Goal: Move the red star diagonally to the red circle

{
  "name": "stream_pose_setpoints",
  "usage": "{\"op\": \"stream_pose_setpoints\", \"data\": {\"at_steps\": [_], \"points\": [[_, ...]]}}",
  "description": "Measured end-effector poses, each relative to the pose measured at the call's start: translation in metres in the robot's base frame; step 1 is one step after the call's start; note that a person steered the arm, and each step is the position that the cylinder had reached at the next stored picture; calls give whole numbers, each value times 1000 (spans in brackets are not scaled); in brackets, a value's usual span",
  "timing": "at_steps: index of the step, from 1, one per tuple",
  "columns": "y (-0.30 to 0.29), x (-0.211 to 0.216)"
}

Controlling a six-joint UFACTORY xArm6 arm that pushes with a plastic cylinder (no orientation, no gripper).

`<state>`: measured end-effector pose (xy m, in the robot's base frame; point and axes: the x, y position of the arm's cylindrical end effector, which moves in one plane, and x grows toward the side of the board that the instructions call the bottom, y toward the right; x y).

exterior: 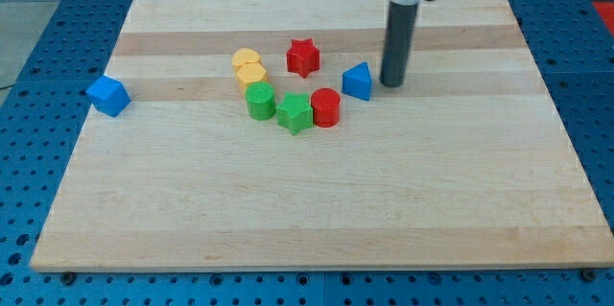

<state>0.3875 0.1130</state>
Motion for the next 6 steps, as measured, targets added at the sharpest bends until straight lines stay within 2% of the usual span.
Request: {"op": "stream_pose_setpoints", "data": {"at_steps": [1,2,3,4,5,6], "points": [[5,31],[-54,35],[-118,-3],[-153,-45],[-152,-32],[-125,11]]}}
